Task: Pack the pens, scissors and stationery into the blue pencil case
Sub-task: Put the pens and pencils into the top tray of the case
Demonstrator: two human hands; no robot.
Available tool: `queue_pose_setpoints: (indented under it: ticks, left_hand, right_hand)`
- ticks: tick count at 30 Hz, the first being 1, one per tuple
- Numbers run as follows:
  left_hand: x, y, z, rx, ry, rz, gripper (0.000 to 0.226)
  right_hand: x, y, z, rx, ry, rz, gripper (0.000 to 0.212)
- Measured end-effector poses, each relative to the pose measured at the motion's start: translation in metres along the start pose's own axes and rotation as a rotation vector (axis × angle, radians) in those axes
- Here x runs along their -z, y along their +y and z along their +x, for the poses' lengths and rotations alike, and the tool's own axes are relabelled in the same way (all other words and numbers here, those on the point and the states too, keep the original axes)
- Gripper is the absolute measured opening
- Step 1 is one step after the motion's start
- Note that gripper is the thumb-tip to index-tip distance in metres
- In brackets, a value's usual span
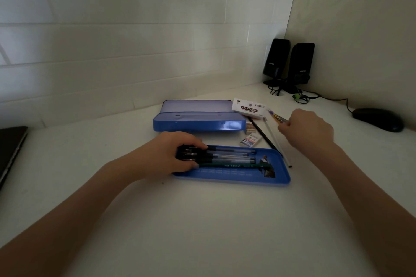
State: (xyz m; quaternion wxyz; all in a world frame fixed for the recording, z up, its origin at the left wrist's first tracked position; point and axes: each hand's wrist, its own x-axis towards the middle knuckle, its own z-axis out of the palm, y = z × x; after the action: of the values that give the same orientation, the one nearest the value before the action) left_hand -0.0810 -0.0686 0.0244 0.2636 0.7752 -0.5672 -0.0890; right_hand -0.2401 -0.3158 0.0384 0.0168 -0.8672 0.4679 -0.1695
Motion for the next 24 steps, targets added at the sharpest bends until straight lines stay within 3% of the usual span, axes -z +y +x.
queue_pose_setpoints:
  ticks: [6, 9, 13, 17, 21, 24]
  left_hand:
    - [0.002, 0.001, -0.001, 0.034, -0.004, -0.004, 0.045]
    - [0.004, 0.002, -0.001, 0.070, -0.004, -0.028, 0.049]
    - [0.010, 0.001, -0.001, 0.066, 0.015, -0.067, 0.050]
    - [0.019, 0.001, -0.003, 0.083, 0.061, -0.119, 0.022]
    - [0.025, -0.001, -0.003, 0.072, 0.255, -0.218, 0.020]
    - [0.025, 0.000, -0.002, 0.028, 0.197, -0.210, 0.014]
  right_hand:
    - [0.010, -0.017, -0.008, 0.065, 0.107, 0.213, 0.022]
    - [0.016, -0.025, -0.016, 0.256, -0.069, 0.511, 0.015]
    - [0.023, -0.034, -0.034, 0.664, -0.456, 0.449, 0.005]
    - [0.022, -0.037, -0.038, 0.723, -0.507, 0.472, 0.005]
    - [0.023, -0.039, -0.042, 0.759, -0.549, 0.478, 0.008]
    - [0.020, -0.047, -0.051, 0.800, -0.571, 0.453, 0.003]
